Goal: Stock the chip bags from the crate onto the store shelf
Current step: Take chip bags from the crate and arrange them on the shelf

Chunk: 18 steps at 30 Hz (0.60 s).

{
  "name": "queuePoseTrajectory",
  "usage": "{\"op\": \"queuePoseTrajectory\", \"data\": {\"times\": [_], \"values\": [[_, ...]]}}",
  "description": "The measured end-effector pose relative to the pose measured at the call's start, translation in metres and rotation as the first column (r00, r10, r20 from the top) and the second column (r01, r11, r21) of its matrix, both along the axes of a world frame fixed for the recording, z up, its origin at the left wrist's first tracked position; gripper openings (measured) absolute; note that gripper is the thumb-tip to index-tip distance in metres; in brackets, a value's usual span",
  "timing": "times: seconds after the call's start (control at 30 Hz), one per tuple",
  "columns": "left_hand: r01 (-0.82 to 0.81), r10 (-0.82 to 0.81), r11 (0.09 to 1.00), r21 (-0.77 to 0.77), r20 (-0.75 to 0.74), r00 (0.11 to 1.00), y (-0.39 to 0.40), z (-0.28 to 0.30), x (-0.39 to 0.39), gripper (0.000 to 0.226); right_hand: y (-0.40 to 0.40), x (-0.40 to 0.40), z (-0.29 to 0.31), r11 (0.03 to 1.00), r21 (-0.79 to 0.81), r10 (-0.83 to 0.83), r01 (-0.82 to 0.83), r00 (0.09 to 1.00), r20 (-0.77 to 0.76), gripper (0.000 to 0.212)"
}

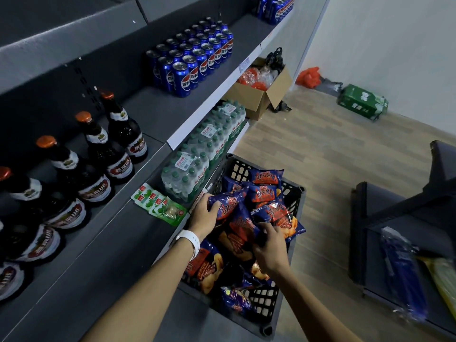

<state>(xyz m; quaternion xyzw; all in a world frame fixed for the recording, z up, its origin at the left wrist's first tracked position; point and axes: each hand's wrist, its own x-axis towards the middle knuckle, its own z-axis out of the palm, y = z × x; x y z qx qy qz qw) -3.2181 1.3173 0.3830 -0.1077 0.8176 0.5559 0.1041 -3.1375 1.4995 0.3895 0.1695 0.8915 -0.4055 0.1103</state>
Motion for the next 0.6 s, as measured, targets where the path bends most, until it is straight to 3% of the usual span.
{"op": "queuePoseTrajectory", "data": {"times": [0.07, 0.13, 0.23, 0.27, 0.4, 0.5, 0.53, 0.6], "values": [[0.018, -0.019, 0.999, 0.039, 0.008, 1.000, -0.006, 0.007, 0.002, 0.018, 0.007, 0.005, 0.005, 0.995, -0.101, 0.022, -0.025, 0.999, -0.039, 0.041], [0.064, -0.066, 0.995, 0.075, 0.023, 0.998, -0.015, 0.008, 0.002, 0.025, 0.012, 0.007, 0.009, 0.982, -0.164, 0.080, -0.091, 0.994, -0.070, 0.050], [0.074, -0.089, 0.991, 0.110, 0.142, 0.986, -0.025, 0.008, 0.006, 0.061, 0.010, 0.000, 0.017, 0.945, -0.297, 0.122, -0.138, 0.990, -0.070, 0.054], [0.040, -0.066, 0.988, 0.152, 0.173, 0.983, -0.026, 0.013, 0.009, 0.063, 0.008, -0.004, 0.020, 0.918, -0.375, 0.112, -0.127, 0.992, -0.063, 0.053], [-0.116, 0.035, 0.935, 0.334, 0.239, 0.970, -0.032, 0.021, 0.018, 0.030, 0.003, -0.023, 0.037, 0.858, -0.497, 0.120, -0.129, 0.992, -0.049, 0.062], [-0.238, 0.120, 0.890, 0.389, 0.303, 0.945, -0.037, 0.025, 0.022, 0.025, 0.002, -0.034, 0.050, 0.821, -0.564, 0.091, -0.086, 0.996, -0.019, 0.067], [-0.246, 0.112, 0.872, 0.424, 0.316, 0.942, -0.037, 0.027, 0.026, 0.033, 0.000, -0.036, 0.051, 0.814, -0.577, 0.084, -0.071, 0.996, -0.003, 0.069], [-0.180, 0.018, 0.859, 0.479, 0.324, 0.946, -0.038, 0.025, 0.035, 0.073, -0.002, -0.037, 0.050, 0.811, -0.582, 0.086, -0.065, 0.996, 0.009, 0.072]]}}
